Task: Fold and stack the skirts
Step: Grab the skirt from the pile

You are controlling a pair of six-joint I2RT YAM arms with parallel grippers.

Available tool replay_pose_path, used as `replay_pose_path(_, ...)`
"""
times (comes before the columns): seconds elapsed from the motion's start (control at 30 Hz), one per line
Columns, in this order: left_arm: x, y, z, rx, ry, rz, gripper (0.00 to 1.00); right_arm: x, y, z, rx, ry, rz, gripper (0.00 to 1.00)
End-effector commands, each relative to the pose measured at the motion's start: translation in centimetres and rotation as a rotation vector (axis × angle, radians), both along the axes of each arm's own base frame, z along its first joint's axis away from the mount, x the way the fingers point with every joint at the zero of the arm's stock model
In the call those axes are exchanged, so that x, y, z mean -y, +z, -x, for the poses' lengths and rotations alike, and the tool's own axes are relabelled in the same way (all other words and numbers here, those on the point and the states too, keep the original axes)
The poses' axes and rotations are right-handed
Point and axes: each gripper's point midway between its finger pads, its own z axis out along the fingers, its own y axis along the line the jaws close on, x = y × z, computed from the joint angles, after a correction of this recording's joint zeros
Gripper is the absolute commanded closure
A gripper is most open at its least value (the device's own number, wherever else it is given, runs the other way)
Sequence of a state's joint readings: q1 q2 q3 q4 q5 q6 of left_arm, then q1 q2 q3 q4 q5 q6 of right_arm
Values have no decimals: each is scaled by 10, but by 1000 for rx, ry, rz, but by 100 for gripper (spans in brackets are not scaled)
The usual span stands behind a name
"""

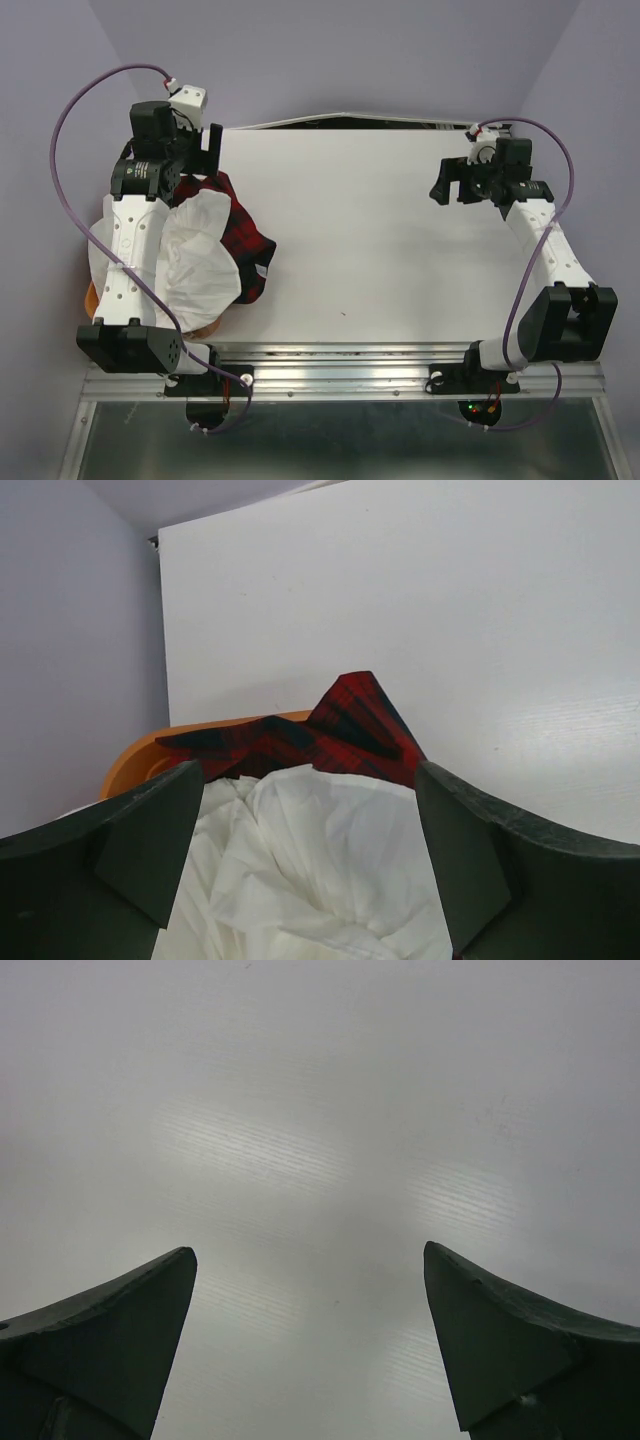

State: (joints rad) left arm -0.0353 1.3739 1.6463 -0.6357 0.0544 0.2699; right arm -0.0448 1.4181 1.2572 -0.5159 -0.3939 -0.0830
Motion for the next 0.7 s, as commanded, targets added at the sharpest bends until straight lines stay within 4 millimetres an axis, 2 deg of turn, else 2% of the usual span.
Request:
replay_pose_path(0.0,-14,22,12,44,24,-84,2,-3,8,0,37,32,1,0)
replay_pose_path(0.13,-31,31,35,35,42,-191,2,-8,2,3,20,64,-14,0)
replay_pose_path(0.3,-66,19,74,-78,113,-373,4,-16,-4,3,-6,108,-44,0)
replay_pose_path(0.37,-74,12,90,-123,124,-419,5,-24,-5,6,-22,134,-64,0)
replay_pose_path(0.5,-92,-11,125,-215,146,-501,6,-29,-5,5,-33,153,-70,0)
replay_pose_path(0.6,-102,-43,153,-315,174,-543,14,-33,-7,3,-42,161,-72,0)
replay_pose_path(0.67,-108,-56,166,-367,202,-556,18,-38,-10,4,-49,174,-75,0)
